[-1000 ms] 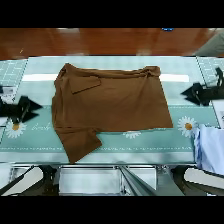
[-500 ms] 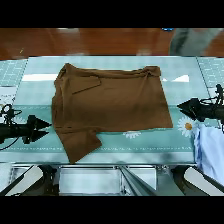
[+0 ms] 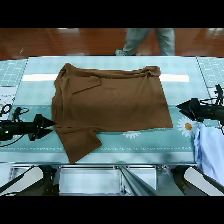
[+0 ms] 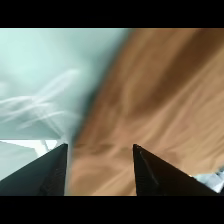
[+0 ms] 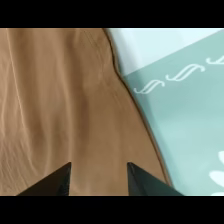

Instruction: Fold the shirts.

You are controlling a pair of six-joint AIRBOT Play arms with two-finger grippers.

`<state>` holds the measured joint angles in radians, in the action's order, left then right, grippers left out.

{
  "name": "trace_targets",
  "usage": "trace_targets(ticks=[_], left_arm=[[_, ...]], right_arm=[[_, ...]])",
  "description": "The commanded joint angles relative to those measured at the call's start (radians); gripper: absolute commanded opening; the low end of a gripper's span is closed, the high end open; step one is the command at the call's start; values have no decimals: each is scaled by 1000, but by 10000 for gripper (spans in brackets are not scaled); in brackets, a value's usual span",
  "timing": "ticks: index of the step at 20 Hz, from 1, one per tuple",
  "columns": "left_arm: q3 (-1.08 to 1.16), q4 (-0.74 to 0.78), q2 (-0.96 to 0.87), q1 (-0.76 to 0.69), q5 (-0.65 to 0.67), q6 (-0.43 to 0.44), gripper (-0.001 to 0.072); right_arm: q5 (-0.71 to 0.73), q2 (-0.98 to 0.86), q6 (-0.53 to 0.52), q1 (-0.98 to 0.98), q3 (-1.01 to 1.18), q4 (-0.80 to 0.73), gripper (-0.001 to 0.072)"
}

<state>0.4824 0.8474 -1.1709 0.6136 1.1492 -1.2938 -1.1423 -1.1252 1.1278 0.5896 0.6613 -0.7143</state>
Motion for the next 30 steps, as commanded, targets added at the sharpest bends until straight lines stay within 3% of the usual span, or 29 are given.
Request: trace_targets(ticks=[1, 2, 3, 4, 7, 10, 11, 15, 20, 23, 24, 25, 28, 30], left_arm=[[7, 19, -57, -107, -69, 3, 506], [11, 16, -74, -135, -68, 3, 496], [18, 19, -82, -154, -60, 10, 314], [27, 17, -81, -161, -46, 45, 12], [77, 21, -80, -151, 17, 56, 19], [110, 16, -80, -153, 34, 55, 20], [111, 15, -80, -153, 33, 55, 19], [110, 16, -80, -153, 33, 55, 20], [110, 16, -80, -153, 29, 56, 20], [110, 16, -80, -153, 22, 56, 20], [111, 15, -80, -153, 22, 56, 20], [113, 9, -80, -153, 23, 56, 20], [164, -45, -64, -153, 45, 77, 20], [248, -169, -21, -153, 58, 96, 20]], right_arm=[[-1, 1, 2, -1, 0, 2, 408], [0, 1, 3, 0, 0, 2, 408], [0, 1, 3, 0, 0, 1, 408], [1, 1, 3, 5, 0, -6, 408], [-11, 1, 50, 52, 0, -108, 408], [-57, -2, 224, 58, -17, -364, 409], [-79, -13, 223, 58, -27, -382, 408], [-90, -98, 216, 35, -39, -339, 409], [5, -237, 148, -61, -23, -140, 409], [13, -312, 140, -146, 34, -96, 405], [11, -323, 119, -179, 56, -81, 287], [-2, -322, 87, -206, 79, -69, 23], [-79, -302, 62, -233, 198, -63, 29], [-126, -259, 72, -231, 335, -67, 29]])
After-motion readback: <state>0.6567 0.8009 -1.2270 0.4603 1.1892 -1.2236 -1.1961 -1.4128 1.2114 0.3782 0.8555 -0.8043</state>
